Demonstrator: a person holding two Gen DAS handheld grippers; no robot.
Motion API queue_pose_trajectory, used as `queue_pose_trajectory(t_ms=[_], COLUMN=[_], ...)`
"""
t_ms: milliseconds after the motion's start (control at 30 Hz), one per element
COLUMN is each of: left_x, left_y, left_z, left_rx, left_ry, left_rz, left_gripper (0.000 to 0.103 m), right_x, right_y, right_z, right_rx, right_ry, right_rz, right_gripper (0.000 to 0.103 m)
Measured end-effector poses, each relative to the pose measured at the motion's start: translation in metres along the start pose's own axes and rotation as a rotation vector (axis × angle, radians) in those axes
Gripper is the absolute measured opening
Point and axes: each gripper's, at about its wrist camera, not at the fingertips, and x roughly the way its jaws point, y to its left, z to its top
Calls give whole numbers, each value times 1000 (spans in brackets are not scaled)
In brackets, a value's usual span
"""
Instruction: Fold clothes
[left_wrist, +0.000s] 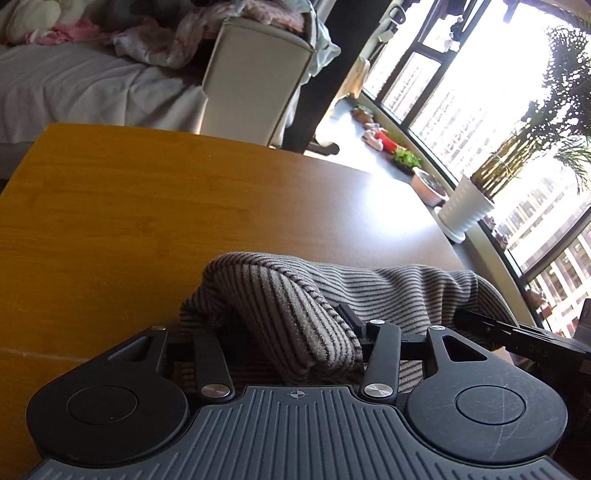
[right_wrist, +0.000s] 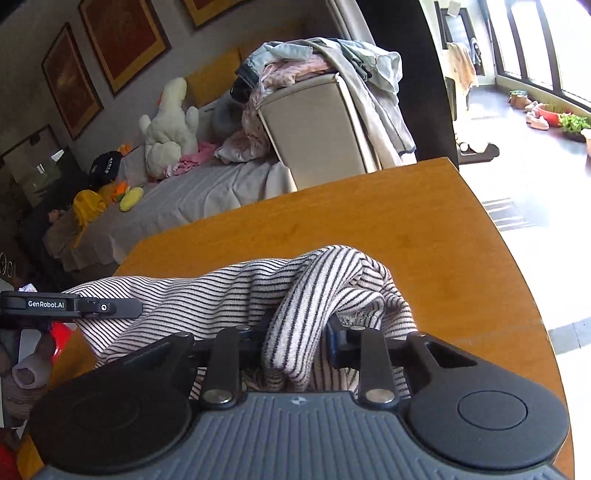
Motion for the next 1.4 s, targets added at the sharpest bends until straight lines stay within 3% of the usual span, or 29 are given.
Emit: queue_pose_trajectory(t_ms=[100,233,467,600,667,733,833,933,1033,1133,1200,1267,1400], left_x=[4,-27,-66,-69,-61,-60,-78,-108,-123,-111,-96,-82,-71], left_y=[-3,-19,-37,-40,-39,-39,-39,-48,-61,-73,-78,-81,-78], left_z=[26,29,-30,-70,-88,-97,-95,-84,-78,-83,-91,-98,-101], left_rx=[8,60,69,59,70,86,93,126,137,124,129,132,105], left_ry=[-39,-100,-67,-22,17,23,-23,-112,-147,-92,-50,-14,26], left_rz=[9,-17,-55,-46,-2,49,84,107,55,-13,-4,9,-34], left_gripper=[38,38,38,43,46,56,61,71,73,73,73,73,77], right_x=[3,-26,-74,-73,-67,-69,-80,-91,-96,-84,-70,-51,-22], right_y=[0,5,1,-6,-12,-16,-6,6,17,30,38,41,32], right_z=[24,27,-18,-44,-54,-55,-49,-39,-28,-23,-22,-24,-35], right_rx=[6,-38,-14,-22,-33,-5,-63,-140,-191,-267,-324,-367,-386], right_ry=[-45,-88,-47,17,33,24,-6,-69,-115,-97,-71,-32,16], right_rz=[7,46,61,9,-42,-35,-110,-161,-142,-91,-81,-99,-123], right_gripper=[22,22,23,25,34,36,53,58,67,67,66,51,47])
